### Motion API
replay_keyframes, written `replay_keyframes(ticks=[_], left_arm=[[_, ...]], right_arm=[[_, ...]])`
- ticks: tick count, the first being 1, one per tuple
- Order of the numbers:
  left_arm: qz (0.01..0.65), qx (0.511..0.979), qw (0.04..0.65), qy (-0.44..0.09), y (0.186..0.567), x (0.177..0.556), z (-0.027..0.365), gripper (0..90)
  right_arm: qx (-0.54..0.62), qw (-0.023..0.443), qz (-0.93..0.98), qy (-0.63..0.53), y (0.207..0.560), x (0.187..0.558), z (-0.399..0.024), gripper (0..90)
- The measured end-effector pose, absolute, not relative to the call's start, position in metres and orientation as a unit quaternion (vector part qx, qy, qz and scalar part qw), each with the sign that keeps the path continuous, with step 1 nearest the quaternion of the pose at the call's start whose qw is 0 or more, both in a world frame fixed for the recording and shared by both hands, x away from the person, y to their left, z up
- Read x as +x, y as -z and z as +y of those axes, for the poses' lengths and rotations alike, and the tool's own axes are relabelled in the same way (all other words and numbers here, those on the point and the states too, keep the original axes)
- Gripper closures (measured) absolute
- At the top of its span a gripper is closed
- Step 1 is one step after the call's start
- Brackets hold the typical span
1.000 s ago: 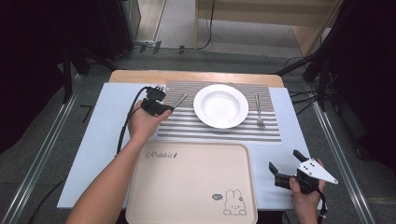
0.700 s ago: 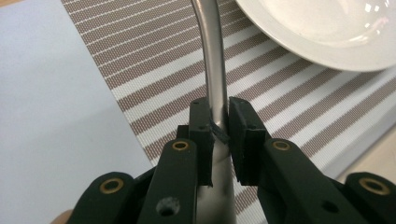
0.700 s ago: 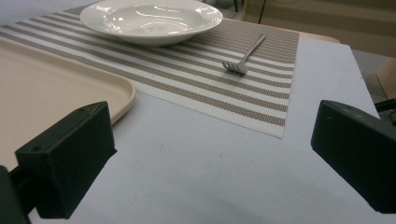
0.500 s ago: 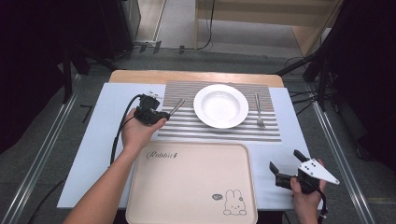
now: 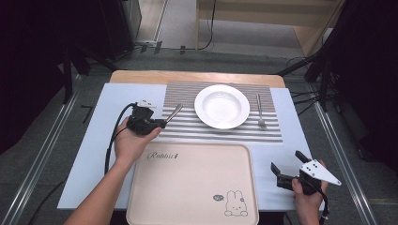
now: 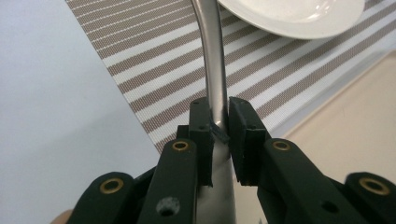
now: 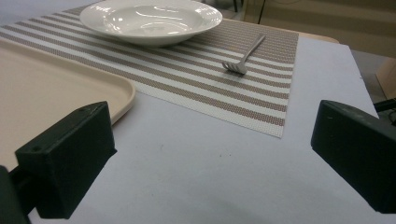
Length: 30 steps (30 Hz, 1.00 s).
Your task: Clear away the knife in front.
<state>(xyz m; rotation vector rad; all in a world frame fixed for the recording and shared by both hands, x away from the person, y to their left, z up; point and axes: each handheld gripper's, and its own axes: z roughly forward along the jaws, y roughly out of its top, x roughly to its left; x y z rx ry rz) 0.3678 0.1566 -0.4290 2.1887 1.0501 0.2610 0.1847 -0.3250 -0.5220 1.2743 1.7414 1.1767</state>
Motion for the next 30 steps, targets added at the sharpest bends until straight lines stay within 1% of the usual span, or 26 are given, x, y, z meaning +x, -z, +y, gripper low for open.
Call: replay_keyframes(ticks=[23, 30], left_arm=[[0.39, 0.834, 0.379, -0.098, 0.428, 0.304, 0.168, 80.0], [0.392, 0.83, 0.386, -0.093, 0.436, 0.281, 0.173, 80.0]], right_arm=[[0.49, 0.335, 0.665, -0.454, 0.522, 0.184, -0.326, 0.0], [0.489, 0.335, 0.665, -0.454, 0.522, 0.184, -0.326, 0.0]])
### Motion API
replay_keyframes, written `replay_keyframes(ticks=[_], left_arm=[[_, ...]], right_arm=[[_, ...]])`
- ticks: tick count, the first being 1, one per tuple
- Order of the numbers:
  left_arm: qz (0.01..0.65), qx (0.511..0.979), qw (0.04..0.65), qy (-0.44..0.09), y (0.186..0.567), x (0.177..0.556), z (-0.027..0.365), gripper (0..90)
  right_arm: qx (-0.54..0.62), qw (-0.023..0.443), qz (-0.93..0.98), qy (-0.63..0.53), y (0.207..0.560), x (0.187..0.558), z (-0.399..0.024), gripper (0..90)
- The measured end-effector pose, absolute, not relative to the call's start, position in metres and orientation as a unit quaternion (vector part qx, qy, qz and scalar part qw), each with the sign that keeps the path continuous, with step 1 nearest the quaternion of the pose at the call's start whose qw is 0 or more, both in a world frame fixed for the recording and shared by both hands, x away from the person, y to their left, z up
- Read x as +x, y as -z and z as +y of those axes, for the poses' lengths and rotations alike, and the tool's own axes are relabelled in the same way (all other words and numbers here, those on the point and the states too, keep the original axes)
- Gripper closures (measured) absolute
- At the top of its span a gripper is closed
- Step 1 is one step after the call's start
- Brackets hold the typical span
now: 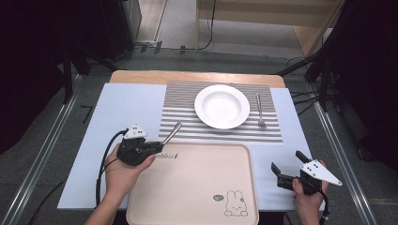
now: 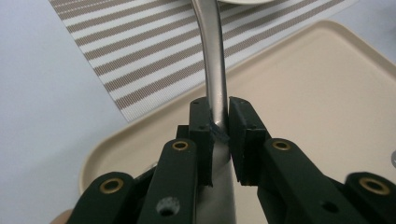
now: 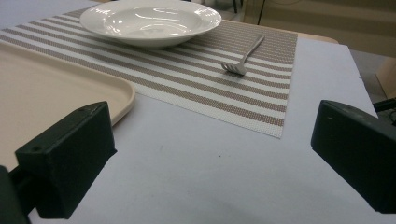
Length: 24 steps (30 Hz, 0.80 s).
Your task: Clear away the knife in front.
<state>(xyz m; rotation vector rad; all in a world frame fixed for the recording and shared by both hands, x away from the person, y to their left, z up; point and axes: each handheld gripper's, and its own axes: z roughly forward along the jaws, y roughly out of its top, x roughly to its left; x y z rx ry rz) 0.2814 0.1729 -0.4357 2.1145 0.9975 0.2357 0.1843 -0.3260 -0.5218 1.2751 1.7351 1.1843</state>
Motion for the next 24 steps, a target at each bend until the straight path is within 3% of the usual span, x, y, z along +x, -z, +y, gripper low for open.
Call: replay_keyframes(ticks=[24], left_arm=[[0.424, 0.817, 0.383, -0.076, 0.478, 0.226, 0.188, 79.9]], right_arm=[[0.49, 0.337, 0.665, -0.452, 0.522, 0.184, -0.326, 0.0]])
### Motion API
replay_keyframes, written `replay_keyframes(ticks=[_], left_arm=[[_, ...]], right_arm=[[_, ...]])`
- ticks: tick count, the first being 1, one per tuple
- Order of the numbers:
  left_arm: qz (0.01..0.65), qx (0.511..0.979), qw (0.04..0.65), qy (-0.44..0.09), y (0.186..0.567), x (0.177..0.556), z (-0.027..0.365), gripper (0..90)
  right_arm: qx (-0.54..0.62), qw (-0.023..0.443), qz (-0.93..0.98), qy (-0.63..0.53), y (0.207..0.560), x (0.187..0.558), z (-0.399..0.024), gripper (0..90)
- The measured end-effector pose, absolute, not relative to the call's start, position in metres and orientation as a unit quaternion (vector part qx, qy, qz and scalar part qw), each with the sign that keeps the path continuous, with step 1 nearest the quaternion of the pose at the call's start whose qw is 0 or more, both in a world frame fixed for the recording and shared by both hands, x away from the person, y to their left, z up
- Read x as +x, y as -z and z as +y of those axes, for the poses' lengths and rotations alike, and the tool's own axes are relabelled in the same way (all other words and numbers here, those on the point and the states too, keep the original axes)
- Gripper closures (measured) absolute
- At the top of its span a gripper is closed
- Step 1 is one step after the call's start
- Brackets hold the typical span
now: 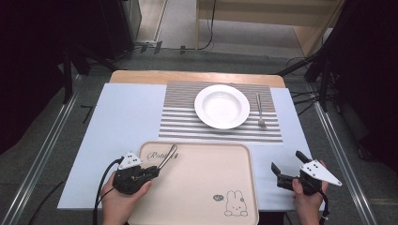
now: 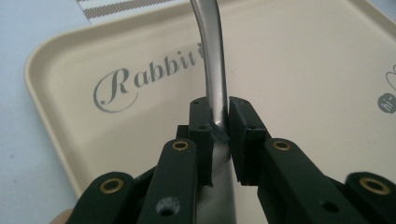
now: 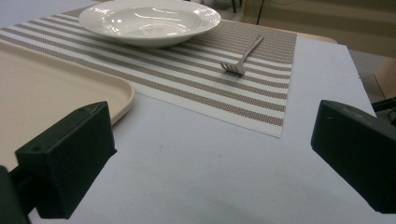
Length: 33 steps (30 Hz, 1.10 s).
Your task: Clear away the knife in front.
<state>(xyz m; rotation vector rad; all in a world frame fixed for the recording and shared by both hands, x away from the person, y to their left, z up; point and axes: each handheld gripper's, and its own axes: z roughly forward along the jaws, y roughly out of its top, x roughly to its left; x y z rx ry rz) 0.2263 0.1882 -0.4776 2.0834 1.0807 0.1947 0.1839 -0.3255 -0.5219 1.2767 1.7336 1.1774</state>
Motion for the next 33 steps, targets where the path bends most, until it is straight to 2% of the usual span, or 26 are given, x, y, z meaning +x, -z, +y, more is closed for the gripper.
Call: replay_keyframes(ticks=[11, 15, 18, 19, 20, 21, 25, 33], left_arm=[[0.444, 0.825, 0.33, -0.112, 0.491, 0.217, 0.181, 79.8], [0.448, 0.827, 0.322, -0.111, 0.492, 0.219, 0.177, 79.5], [0.451, 0.82, 0.333, -0.116, 0.49, 0.219, 0.178, 75.4], [0.446, 0.819, 0.339, -0.123, 0.487, 0.22, 0.177, 68.9], [0.446, 0.819, 0.339, -0.123, 0.487, 0.22, 0.177, 69.0], [0.441, 0.82, 0.342, -0.127, 0.486, 0.22, 0.176, 69.4], [0.399, 0.843, 0.343, -0.112, 0.487, 0.224, 0.161, 89.3], [0.395, 0.853, 0.319, -0.121, 0.495, 0.238, 0.147, 90.0]], right_arm=[[0.489, 0.338, 0.666, -0.451, 0.522, 0.184, -0.325, 0.0], [0.489, 0.338, 0.666, -0.451, 0.522, 0.184, -0.325, 0.0], [0.489, 0.338, 0.666, -0.45, 0.522, 0.184, -0.325, 0.0], [0.49, 0.338, 0.666, -0.451, 0.522, 0.184, -0.325, 0.0], [0.491, 0.337, 0.665, -0.451, 0.522, 0.184, -0.325, 0.0], [0.491, 0.337, 0.665, -0.451, 0.522, 0.184, -0.325, 0.0], [0.489, 0.339, 0.666, -0.45, 0.522, 0.184, -0.325, 0.0], [0.491, 0.339, 0.665, -0.449, 0.522, 0.184, -0.325, 0.0]])
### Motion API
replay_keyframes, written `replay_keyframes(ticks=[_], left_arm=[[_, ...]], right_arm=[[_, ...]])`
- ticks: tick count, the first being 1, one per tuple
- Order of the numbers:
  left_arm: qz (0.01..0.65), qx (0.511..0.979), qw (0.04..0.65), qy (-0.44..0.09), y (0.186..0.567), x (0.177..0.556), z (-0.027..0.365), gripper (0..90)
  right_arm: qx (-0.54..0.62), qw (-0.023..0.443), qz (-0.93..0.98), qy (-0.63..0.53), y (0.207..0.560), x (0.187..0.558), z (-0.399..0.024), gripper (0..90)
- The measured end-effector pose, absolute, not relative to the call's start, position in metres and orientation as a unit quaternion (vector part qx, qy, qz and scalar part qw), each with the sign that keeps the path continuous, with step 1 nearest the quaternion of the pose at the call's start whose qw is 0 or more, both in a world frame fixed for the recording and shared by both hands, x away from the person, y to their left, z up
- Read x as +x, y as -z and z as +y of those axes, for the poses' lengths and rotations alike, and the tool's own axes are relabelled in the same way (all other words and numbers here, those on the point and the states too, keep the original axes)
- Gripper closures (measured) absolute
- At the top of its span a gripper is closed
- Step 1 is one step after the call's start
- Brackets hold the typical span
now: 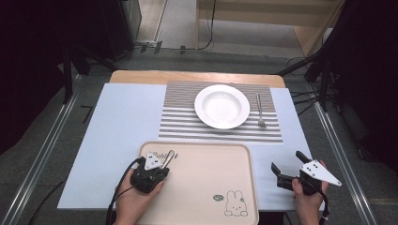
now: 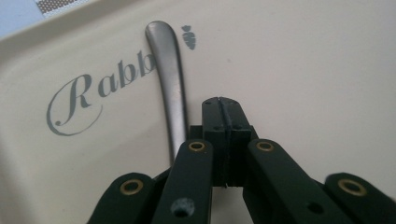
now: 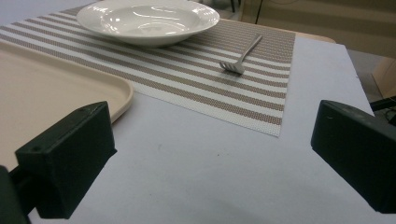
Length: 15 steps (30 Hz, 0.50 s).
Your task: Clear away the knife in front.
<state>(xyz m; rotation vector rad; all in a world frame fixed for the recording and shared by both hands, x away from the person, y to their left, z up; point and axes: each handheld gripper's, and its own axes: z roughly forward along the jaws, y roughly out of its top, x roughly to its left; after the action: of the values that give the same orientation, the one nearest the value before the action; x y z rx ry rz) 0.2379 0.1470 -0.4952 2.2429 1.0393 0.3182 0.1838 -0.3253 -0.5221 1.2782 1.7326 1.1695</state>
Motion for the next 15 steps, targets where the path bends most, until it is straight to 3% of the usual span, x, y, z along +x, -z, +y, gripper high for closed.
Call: replay_keyframes(ticks=[15], left_arm=[[0.441, 0.824, 0.328, -0.137, 0.494, 0.248, 0.185, 90.0]], right_arm=[[0.491, 0.341, 0.667, -0.445, 0.522, 0.185, -0.325, 0.0]])
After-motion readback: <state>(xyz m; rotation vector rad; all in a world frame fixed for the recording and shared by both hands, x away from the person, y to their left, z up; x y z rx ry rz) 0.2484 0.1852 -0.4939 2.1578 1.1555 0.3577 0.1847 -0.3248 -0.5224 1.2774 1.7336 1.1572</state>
